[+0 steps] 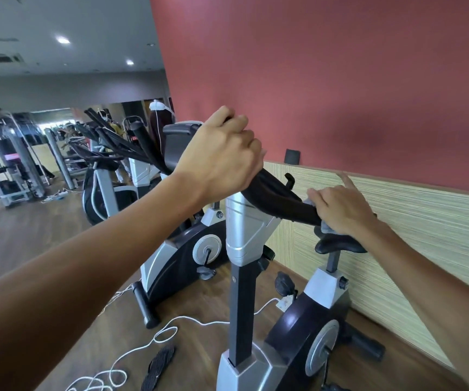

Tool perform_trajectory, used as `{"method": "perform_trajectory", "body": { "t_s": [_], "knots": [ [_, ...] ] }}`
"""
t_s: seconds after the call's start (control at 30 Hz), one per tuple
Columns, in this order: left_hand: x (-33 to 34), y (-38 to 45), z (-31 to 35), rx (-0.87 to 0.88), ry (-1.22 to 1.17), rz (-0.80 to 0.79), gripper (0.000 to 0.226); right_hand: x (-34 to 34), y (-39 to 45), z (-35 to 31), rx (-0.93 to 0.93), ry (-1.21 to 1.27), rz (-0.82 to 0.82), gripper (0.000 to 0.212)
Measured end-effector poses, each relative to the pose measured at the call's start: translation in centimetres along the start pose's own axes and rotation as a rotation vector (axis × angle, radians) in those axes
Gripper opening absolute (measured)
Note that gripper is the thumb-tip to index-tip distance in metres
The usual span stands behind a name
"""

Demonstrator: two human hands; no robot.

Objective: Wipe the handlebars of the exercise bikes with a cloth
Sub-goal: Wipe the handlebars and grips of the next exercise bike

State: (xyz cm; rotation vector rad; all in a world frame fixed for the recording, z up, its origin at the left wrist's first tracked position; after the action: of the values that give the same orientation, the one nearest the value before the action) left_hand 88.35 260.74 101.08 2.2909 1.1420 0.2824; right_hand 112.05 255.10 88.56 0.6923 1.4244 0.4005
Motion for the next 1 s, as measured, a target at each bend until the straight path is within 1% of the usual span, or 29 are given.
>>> {"method": "perform_trajectory", "body": {
  "t_s": [0.03, 0.07, 0.13, 0.17, 0.2, 0.27, 0.37, 0.43, 0.47, 0.53, 0.6, 0.67, 0.77, 0.87, 0.93, 1.0],
  "knots": [
    [0.0, 0.0, 0.1, -0.001, 0.012, -0.001, 0.046, 0.2, -0.5, -0.4, -0.016, 0.026, 0.043, 0.05],
    [0.0, 0.1, 0.1, -0.004, 0.019, -0.009, 0.047, 0.4, -1.0, -0.8, -0.004, 0.102, 0.087, 0.046],
    [-0.1, 0.2, 0.0, -0.009, 0.012, -0.023, 0.047, 0.1, -1.8, -2.6, 0.065, 0.309, 0.167, 0.039],
    [-0.1, 0.3, -0.1, -0.009, 0.0, -0.024, 0.046, -0.4, -1.8, -3.9, 0.07, 0.395, 0.219, 0.039],
    [-0.2, 0.4, -0.1, -0.01, -0.011, -0.028, 0.046, -1.1, -1.5, -5.5, 0.061, 0.463, 0.275, 0.041],
    [-0.4, 0.5, -0.2, -0.012, -0.028, -0.034, 0.045, -2.8, -0.5, -8.9, 0.022, 0.562, 0.336, 0.043],
    [-1.0, 0.7, -0.4, -0.013, -0.067, 0.015, 0.038, -4.6, 0.2, -12.3, -0.005, 0.693, 0.451, 0.032],
    [-1.5, 0.9, -0.8, -0.049, -0.084, 0.063, 0.031, -4.0, -0.6, -11.8, -0.048, 0.721, 0.516, 0.032],
    [-1.7, 1.0, -0.9, -0.075, -0.088, 0.073, 0.027, -3.3, -1.2, -10.7, -0.074, 0.715, 0.527, 0.037],
    [-2.1, 0.9, -1.3, -0.13, -0.098, 0.06, 0.018, -1.3, -2.1, -7.5, -0.08, 0.675, 0.493, 0.043],
    [-2.3, 0.7, -1.5, -0.199, -0.132, 0.041, 0.016, 0.0, -3.1, -5.0, -0.03, 0.614, 0.472, 0.045],
    [-2.2, 0.5, -1.4, -0.302, -0.169, 0.01, 0.021, 0.7, -3.6, -4.0, 0.043, 0.565, 0.457, 0.047],
    [-2.0, 0.6, -0.9, -0.389, -0.225, -0.045, 0.022, -0.2, -3.3, -5.4, 0.098, 0.581, 0.447, 0.046],
    [-1.8, 0.8, -1.0, -0.39, -0.291, -0.101, 0.016, -3.0, -1.4, -9.7, 0.072, 0.635, 0.468, 0.043],
    [-1.9, 1.0, -2.0, -0.375, -0.359, -0.151, 0.021, -4.4, -0.4, -12.2, 0.043, 0.658, 0.507, 0.037],
    [-2.0, 1.4, -3.3, -0.38, -0.436, -0.196, 0.025, -4.4, -0.1, -12.7, 0.035, 0.696, 0.539, 0.037]
  ]
}}
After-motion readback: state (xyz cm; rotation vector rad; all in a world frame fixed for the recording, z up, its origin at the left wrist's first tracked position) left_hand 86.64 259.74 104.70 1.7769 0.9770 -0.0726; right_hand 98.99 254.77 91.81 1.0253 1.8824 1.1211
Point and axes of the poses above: each hand's wrist, its own y-axis towards the middle knuckle, its own x-axis out of the palm, z = x × y, the point moved 2 cm from there along y, towards the middle knuckle, and after that the axes turned 6 degrees about z, right-handed, at the moved point
